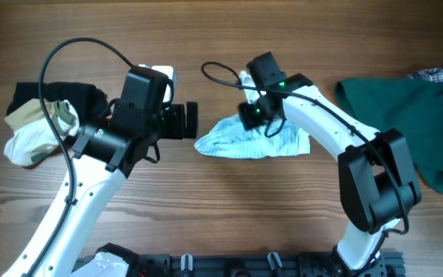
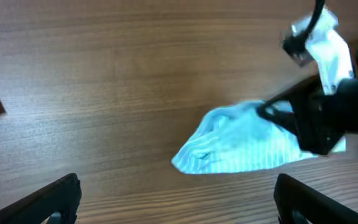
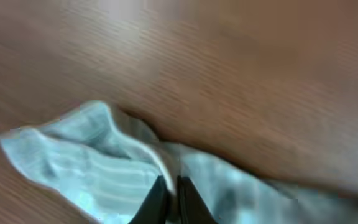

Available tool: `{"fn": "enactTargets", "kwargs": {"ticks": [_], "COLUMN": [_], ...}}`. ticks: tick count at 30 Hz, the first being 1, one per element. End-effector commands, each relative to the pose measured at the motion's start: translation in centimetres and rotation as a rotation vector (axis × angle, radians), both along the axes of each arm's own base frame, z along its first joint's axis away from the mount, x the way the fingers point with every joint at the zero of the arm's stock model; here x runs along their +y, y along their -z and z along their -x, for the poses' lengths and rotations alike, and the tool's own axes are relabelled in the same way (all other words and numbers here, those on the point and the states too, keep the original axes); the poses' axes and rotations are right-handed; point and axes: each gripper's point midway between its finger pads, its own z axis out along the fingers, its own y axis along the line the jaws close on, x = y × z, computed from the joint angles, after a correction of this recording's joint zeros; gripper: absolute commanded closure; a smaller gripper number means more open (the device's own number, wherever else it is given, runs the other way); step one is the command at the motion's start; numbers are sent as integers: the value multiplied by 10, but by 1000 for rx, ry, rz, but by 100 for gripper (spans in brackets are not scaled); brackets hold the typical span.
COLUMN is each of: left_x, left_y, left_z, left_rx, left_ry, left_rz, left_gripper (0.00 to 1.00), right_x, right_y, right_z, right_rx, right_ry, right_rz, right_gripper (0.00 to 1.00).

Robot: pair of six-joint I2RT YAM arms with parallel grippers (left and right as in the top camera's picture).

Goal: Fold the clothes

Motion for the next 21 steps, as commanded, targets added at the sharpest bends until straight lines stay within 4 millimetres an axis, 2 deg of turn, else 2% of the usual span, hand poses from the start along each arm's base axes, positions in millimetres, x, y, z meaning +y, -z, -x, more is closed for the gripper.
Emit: {"fn": "enactTargets", "kwargs": {"ticks": [1,5,8,10,11,12,13,15,16,19,21], "left_x": [1,1,1,1,1,1,1,2,2,2,2], "left_y": [-7,-7,-8,-8,-8,-7,-7,-6,-6,-5,-5], "left_z": [-5,-6,-7,-7,-7,-6,-6,-5,-4,-4,-4], "left_rx": [-28,-30,-33,-33,-33,-31,-28,-23,-21,-18,-19], "left_ry": [-4,-4,-4,-4,-4,-4,-4,-6,-6,-6,-6], "left_rz": [-6,-5,-3,-3,-3,-4,-4,-4,-5,-7,-7], "left_gripper": [0,0,0,0,0,1,0,1,0,0,0], "right_x": [29,42,54,68,73,75,74,70,67,50,31], "right_y": [-39,-58,-82,-98,-105,-110,-110,-104,-99,-77,-57], "right_z": [-21,-47,-70,-74,-75,-77,-78,-77,-75,-67,-55], "right_rx": [-155,-293,-429,-487,-508,-516,-510,-486,-462,-371,-286], "right_ry": [-123,-128,-135,-186,-204,-187,-167,-146,-133,-68,-11], "right_rz": [-131,-187,-246,-321,-355,-376,-377,-361,-344,-254,-155], "right_gripper": [96,95,96,95,81,29,16,3,0,1,1]}}
